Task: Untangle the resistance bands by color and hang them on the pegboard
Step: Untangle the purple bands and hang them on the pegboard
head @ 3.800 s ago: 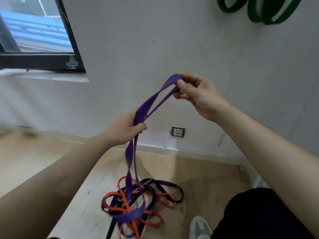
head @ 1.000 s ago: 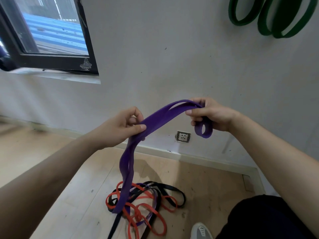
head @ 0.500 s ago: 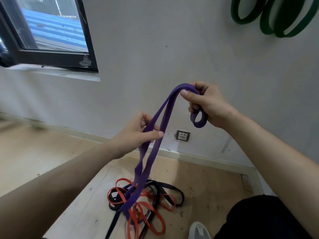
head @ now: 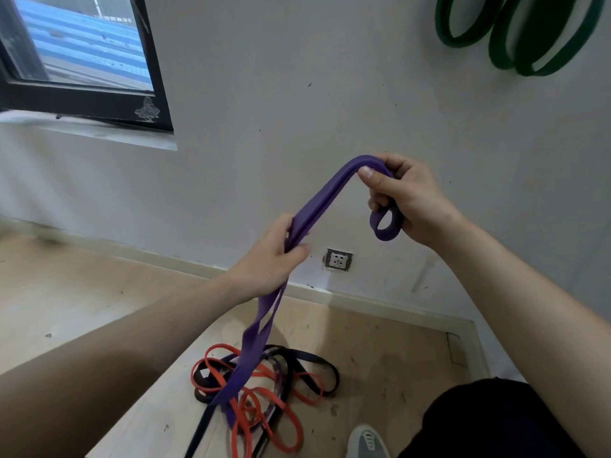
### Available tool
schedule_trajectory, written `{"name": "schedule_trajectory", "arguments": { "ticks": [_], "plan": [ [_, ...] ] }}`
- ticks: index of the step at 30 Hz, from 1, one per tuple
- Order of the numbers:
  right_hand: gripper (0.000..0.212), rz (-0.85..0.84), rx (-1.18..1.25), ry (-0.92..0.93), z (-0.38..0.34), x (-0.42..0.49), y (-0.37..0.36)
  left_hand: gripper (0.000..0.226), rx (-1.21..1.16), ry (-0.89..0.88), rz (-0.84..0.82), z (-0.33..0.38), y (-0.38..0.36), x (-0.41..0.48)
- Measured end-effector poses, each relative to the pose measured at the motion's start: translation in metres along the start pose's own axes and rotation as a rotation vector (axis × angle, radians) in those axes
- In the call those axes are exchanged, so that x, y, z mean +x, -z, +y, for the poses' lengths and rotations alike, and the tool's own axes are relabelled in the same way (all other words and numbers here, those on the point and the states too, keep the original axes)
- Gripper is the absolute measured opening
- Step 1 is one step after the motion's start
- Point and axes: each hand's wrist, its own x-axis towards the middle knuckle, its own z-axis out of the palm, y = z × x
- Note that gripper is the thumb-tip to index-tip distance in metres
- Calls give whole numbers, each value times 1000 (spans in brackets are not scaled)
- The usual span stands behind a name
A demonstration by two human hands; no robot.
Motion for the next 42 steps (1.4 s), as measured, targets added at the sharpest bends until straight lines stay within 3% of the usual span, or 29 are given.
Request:
{"name": "schedule_trajectory", "arguments": {
  "ticks": [4,7,13,14,16,18,20,23,27,30,34,38,42],
  "plan": [
    [22,-7,-19,-96,18,1,24,23,-147,-12,-22,6,19,-5],
    [27,-64,-83,-179,33,-2,39,29,-104,-65,-2,7,31,-9],
    [21,-367,-446,-338,57,-14,40,28,-99,-153,108,13,50,-12],
    [27,-446,-521,-371,60,-15,35,27,-101,-167,122,16,52,-12],
    [58,-527,-655,-395,60,-14,22,25,-98,-198,134,22,57,-10],
    [90,-455,-663,-291,46,-11,7,24,-39,-238,107,27,60,-8],
    [101,-340,-556,-109,26,-6,-14,26,31,-267,71,30,60,-7],
    [85,-359,-361,-3,10,-4,-47,29,30,-289,73,33,59,-6],
    [24,-386,-326,-16,14,-6,-67,40,39,-308,84,30,64,-6],
    [30,-381,-510,-8,10,-4,-66,51,121,-257,1,17,65,-10],
    [17,-352,-496,83,3,-8,-67,48,125,-192,-20,3,57,-11],
    [12,-163,-367,153,1,-5,-58,35,106,-45,-146,-12,38,-17],
    [15,37,-246,89,11,0,-42,23,123,145,-205,-37,25,-20]
  ]
}}
